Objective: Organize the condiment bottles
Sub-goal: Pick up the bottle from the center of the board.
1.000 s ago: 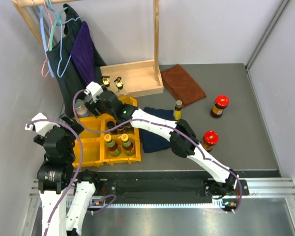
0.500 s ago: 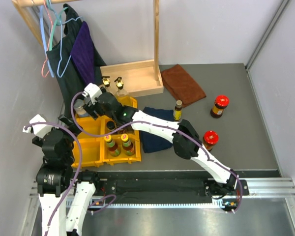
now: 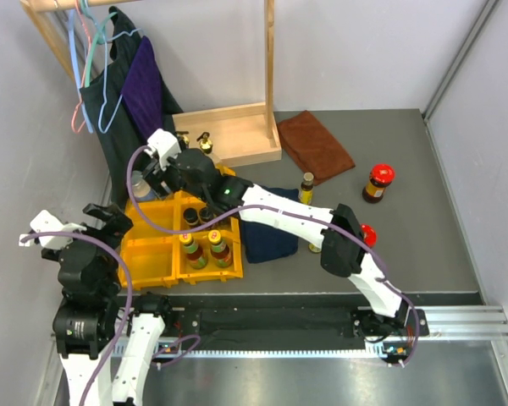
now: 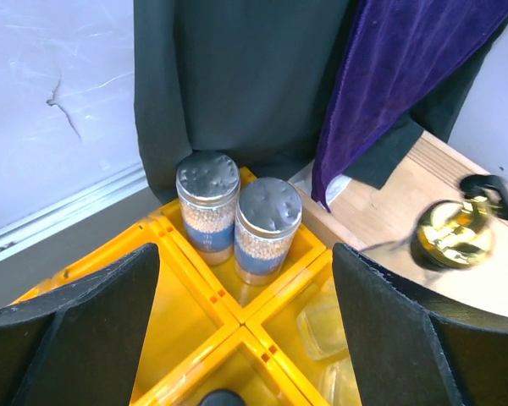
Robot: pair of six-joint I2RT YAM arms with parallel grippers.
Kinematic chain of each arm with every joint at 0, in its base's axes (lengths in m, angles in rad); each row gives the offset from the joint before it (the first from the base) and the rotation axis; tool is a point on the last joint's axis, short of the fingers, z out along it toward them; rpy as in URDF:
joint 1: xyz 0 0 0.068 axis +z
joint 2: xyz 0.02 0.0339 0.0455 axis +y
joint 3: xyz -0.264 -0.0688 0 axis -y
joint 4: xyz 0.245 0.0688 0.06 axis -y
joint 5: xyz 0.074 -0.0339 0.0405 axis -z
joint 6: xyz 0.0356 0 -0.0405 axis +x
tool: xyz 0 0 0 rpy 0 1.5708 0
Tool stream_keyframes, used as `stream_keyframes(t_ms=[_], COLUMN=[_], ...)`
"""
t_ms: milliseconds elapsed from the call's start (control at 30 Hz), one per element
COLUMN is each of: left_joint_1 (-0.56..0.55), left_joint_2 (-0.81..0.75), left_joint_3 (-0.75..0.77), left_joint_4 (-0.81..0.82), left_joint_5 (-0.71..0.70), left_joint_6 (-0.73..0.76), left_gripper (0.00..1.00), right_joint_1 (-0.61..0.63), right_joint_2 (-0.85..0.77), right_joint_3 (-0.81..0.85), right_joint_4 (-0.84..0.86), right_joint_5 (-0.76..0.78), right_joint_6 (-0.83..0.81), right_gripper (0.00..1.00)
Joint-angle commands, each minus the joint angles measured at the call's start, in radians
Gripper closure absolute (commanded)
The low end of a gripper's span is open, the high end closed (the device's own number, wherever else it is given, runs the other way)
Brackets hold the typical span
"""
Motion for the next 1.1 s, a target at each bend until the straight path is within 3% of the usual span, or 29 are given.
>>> stream_keyframes(t_ms=[0,200,333,500,600,733,1067], left_joint_1=[0.002,0.002,0.002,0.000,0.002,0.002,0.002], left_joint_2=[-0.014,-0.008,0.020,0.046,0.058,0.083,0.142], left_joint_3=[0.039,0.039,0.034,0.034,0.026,0.002,-0.066], left_joint_4=[0.005,0.010,0.039,0.071,0.109,0.165,0.269], left_joint_5=[0.003,0.067,0.159,0.292,0.412,0.703,0.944], left_joint_6=[-0.022,0.018,0.083,0.139,0.169,0.191,0.075], left_gripper=[0.01,0.01,0.01,0.01,0.01,0.01,0.01], right_joint_1=[0.006,0.008,0.009,0.008,0.006,-0.001,-0.101], right_joint_2=[-0.126,-0.336,-0.503,-0.672,-0.784,-0.989,-1.430], right_joint_3=[-0.042,-0.223,-0.419,-0.524,-0.610,-0.812,-1.196], right_joint_4=[-0.011,0.021,0.031,-0.124,-0.242,-0.313,-0.520], right_joint_5=[-0.008,0.014,0.080,0.202,0.345,0.471,0.517], right_joint_6=[0.021,0.024,0.033,0.067,0.140,0.231,0.631], right_gripper=[0.18,0.13,0.01,0.01,0.01,0.01,0.01])
